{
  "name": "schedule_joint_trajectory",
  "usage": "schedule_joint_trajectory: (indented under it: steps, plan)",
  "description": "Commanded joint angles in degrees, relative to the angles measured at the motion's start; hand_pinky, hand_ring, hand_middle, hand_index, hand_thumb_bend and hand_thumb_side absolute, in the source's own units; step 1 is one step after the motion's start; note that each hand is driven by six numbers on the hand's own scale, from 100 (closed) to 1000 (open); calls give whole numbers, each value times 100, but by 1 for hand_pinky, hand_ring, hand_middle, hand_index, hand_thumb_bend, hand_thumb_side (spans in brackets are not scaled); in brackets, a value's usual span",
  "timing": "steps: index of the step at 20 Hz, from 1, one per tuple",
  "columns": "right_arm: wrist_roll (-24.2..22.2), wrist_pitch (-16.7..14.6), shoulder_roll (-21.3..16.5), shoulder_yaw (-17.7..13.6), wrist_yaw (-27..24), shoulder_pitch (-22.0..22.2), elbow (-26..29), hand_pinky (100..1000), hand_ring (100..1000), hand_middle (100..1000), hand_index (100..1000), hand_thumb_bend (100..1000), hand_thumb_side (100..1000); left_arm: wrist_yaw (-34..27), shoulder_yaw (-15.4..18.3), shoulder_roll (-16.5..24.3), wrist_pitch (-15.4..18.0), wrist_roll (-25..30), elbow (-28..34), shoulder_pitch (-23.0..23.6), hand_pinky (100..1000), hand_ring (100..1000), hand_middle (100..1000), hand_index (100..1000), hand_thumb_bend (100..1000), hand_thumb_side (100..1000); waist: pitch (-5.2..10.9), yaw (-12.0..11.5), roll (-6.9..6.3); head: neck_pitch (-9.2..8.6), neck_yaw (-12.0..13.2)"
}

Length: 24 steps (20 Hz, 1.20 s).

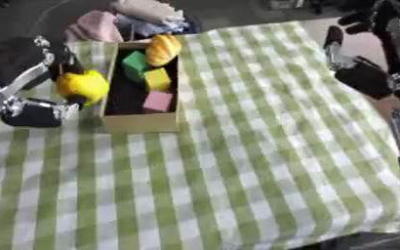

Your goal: Pick up objects on the table and place them in the box.

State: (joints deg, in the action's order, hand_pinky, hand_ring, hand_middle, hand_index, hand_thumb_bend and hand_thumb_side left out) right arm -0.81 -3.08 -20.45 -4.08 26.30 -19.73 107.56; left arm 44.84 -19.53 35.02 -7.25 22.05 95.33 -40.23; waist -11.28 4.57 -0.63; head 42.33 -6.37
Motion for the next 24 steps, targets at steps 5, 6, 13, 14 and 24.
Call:
schedule_joint_trajectory:
  steps: [5,6,13,14,24]
  plan:
    - [-112,-58,21,97,-96,-125,30,694,722,735,917,100,374,261,18,-585,331,-98,-1526,-416,736,697,660,740,303,134,147,139,-32,41,146]
    - [-119,-61,29,104,-99,-128,27,694,722,735,917,100,374,287,15,-626,397,-53,-1647,-432,754,739,702,767,329,165,146,150,-30,44,149]
    - [-110,-53,41,88,-90,-107,9,694,721,734,915,100,373,78,182,-536,592,63,-1451,-220,814,820,816,867,534,479,142,100,-23,33,85]
    - [-109,-52,40,88,-89,-104,5,694,721,734,915,100,373,-31,225,-487,559,21,-1308,-166,813,816,810,863,525,483,142,88,-22,30,77]
    - [21,-56,44,67,-151,-26,-23,684,713,729,906,100,395,-2219,1366,-277,-171,-1654,1400,1302,764,725,711,813,290,509,146,-192,-1,38,96]
